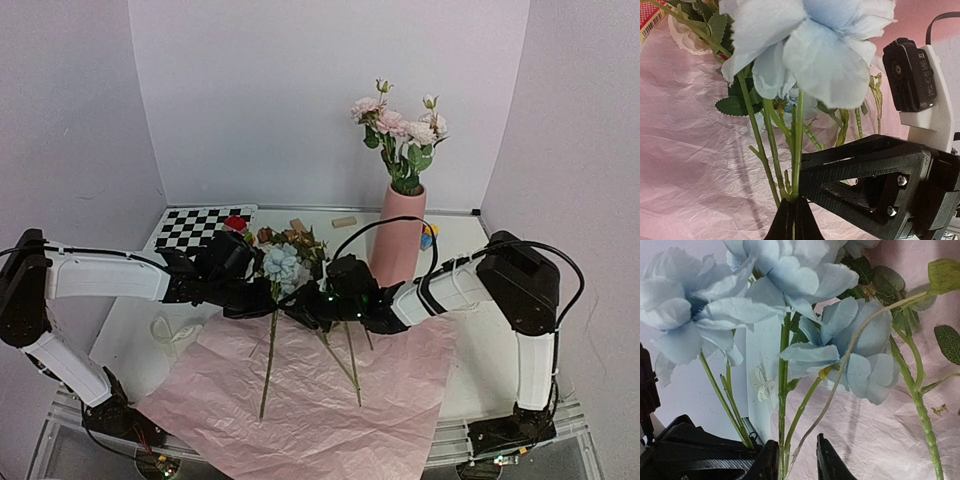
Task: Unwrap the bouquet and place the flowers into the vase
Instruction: Adjust the fake flower with the wrapping paper.
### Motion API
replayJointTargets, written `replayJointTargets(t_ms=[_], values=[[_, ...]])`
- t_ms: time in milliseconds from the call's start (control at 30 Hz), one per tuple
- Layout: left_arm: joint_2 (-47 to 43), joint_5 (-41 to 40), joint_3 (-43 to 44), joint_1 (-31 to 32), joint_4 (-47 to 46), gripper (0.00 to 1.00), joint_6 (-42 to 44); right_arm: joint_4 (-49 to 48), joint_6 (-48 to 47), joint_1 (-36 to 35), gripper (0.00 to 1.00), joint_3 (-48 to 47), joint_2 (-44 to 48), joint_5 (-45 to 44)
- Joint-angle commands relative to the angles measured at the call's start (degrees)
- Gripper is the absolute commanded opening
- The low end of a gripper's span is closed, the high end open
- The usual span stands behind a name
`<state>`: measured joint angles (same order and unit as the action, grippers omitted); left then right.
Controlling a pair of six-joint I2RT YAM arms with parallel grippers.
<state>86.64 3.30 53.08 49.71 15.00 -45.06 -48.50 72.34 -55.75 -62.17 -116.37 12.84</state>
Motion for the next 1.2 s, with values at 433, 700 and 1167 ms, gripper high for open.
replayJointTargets(t_ms=[433, 700, 1167], values=[[-3.15, -4.06, -0.07, 0.12, 5.17, 0.00, 3.83, -1.70, -1.45, 0.72, 0.01, 1.29, 4.85, -3.99], [-3.36, -1.78, -0.31, 0.12, 9.15, 0.00, 5.39, -1.10, -3.73, 2.49, 0.04, 2.84, 6.80, -4.88], [-8.49, -15.91, 3.12, 0.03, 19.72, 0.00, 1.75, 0.81, -9.31, 5.67, 0.06, 6.28, 11.75, -2.22]])
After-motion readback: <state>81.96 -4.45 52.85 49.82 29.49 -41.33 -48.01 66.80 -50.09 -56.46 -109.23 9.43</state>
